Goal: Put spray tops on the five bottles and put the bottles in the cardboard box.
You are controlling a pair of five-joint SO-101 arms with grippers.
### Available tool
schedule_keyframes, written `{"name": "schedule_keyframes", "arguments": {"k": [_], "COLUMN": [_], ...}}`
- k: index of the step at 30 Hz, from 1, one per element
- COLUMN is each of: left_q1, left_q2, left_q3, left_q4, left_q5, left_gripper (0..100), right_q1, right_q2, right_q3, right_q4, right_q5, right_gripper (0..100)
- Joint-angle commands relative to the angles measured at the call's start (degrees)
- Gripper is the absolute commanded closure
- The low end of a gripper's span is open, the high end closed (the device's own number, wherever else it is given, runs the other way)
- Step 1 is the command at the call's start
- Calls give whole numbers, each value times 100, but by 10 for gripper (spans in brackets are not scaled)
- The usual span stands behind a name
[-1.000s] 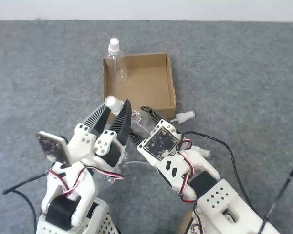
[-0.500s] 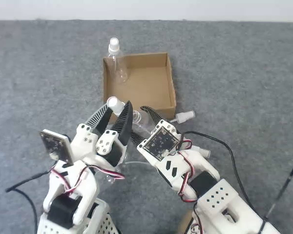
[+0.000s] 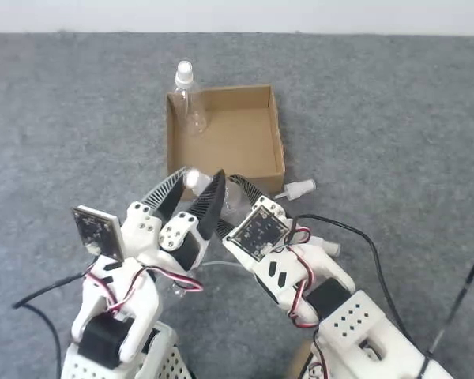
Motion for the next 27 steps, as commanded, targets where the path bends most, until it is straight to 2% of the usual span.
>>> {"name": "schedule_keyframes", "arguments": {"k": [1, 8, 15, 22, 27], "left_q1": [9, -44, -26, 9, 18], "left_q2": [-18, -18, -18, -18, -9], "left_q3": [-602, -866, -1033, -752, -277], "left_q4": [387, 387, 308, 149, -334], "left_q5": [-9, -9, -343, -404, -404], "left_gripper": [810, 820, 938, 964, 966], "right_q1": [110, 119, 119, 92, 84], "right_q2": [-180, -180, -180, -180, -180], "right_q3": [-70, -70, -70, -18, -18], "right_q4": [-92, -92, -92, -110, -101], "right_q5": [35, 44, 44, 44, 44], "right_gripper": [991, 991, 991, 991, 991]}}
